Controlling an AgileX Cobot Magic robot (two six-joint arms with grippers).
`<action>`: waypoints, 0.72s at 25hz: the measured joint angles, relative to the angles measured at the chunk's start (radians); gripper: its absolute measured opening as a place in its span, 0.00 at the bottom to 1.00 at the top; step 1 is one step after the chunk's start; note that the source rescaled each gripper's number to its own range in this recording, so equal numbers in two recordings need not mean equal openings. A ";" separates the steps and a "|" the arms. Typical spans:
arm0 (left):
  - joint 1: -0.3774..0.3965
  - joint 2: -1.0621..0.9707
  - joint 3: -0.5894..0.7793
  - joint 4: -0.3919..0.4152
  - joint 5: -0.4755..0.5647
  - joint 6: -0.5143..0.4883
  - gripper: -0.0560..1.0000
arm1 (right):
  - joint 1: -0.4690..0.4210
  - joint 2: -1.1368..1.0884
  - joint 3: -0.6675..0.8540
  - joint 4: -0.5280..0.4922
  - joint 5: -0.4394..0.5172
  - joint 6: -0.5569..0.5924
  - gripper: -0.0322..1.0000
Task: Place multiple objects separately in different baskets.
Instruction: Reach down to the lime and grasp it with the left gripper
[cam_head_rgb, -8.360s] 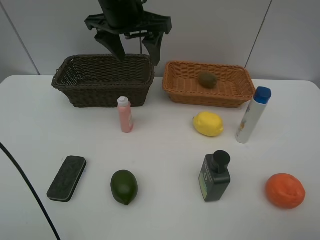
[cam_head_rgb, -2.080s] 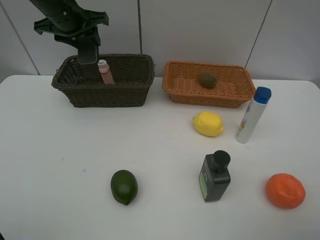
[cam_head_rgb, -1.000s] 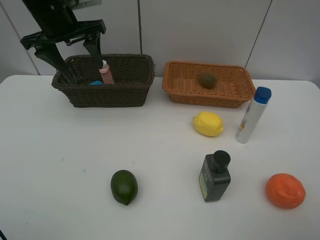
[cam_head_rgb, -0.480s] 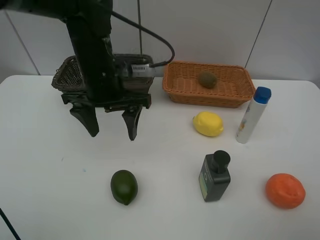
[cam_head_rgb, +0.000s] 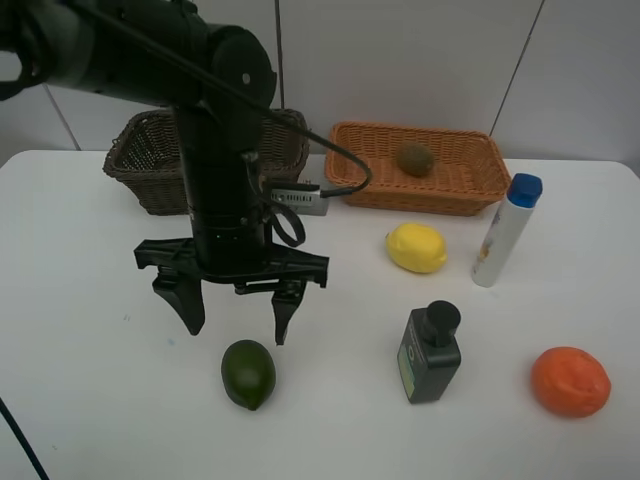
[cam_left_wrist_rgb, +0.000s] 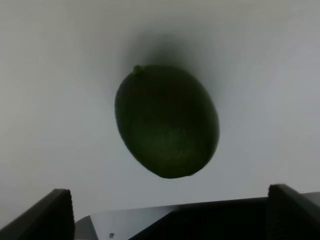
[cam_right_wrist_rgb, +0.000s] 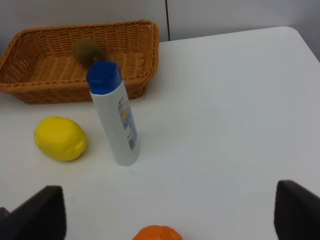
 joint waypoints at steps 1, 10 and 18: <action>-0.007 0.002 0.000 0.000 -0.010 -0.011 1.00 | 0.000 0.000 0.000 0.000 0.000 0.000 0.98; -0.021 0.109 0.000 -0.002 -0.048 -0.046 1.00 | 0.000 0.000 0.000 0.000 0.000 0.000 0.98; -0.021 0.201 0.000 -0.027 -0.049 -0.043 1.00 | 0.000 0.000 0.000 0.000 0.000 0.000 0.98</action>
